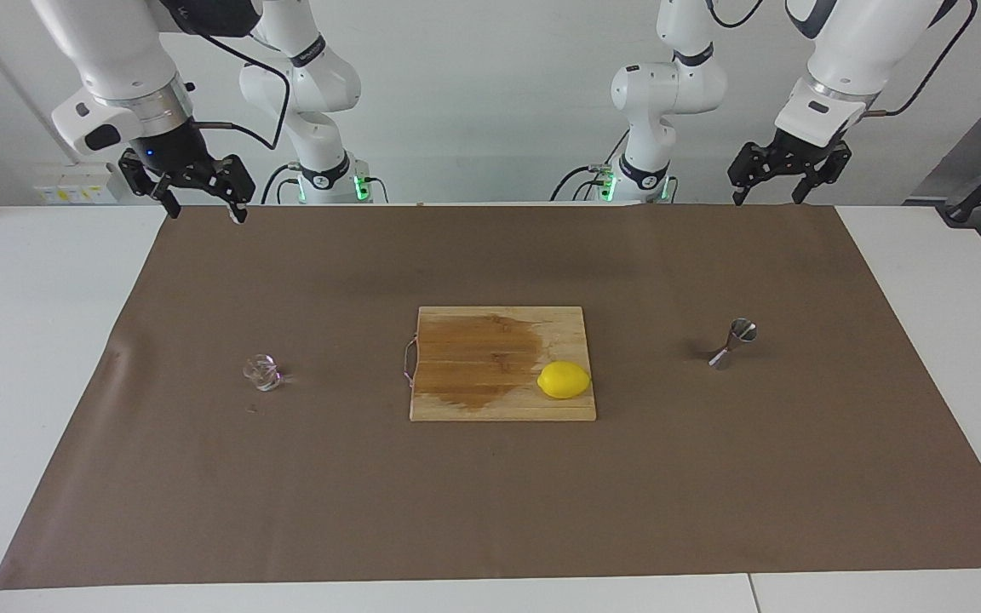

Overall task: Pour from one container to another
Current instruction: 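Open the left gripper and move it toward the small metal cup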

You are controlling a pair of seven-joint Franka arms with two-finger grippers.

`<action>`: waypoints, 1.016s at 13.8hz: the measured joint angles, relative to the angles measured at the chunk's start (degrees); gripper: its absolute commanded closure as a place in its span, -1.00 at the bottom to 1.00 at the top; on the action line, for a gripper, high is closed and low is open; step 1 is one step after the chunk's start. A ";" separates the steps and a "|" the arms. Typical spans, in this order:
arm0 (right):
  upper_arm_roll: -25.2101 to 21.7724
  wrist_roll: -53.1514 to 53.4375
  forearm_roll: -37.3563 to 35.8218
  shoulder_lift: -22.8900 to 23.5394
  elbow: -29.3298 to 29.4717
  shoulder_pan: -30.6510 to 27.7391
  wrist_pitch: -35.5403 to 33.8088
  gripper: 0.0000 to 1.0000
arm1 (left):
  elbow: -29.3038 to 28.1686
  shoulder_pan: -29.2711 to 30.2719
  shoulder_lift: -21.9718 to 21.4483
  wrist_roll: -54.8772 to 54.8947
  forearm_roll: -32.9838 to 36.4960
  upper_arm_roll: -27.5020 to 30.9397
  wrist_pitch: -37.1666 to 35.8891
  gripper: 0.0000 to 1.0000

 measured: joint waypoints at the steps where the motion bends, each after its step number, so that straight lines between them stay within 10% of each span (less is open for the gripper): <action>1: 0.00 0.00 0.00 0.00 0.00 0.00 0.00 -1.00 | 0.02 0.00 -0.06 0.00 0.00 -0.01 0.09 -1.00; 14: 0.00 0.00 0.00 0.00 0.00 0.00 0.00 -1.00 | -0.04 2.79 -1.26 -11.30 -13.81 -0.13 -3.65 -1.00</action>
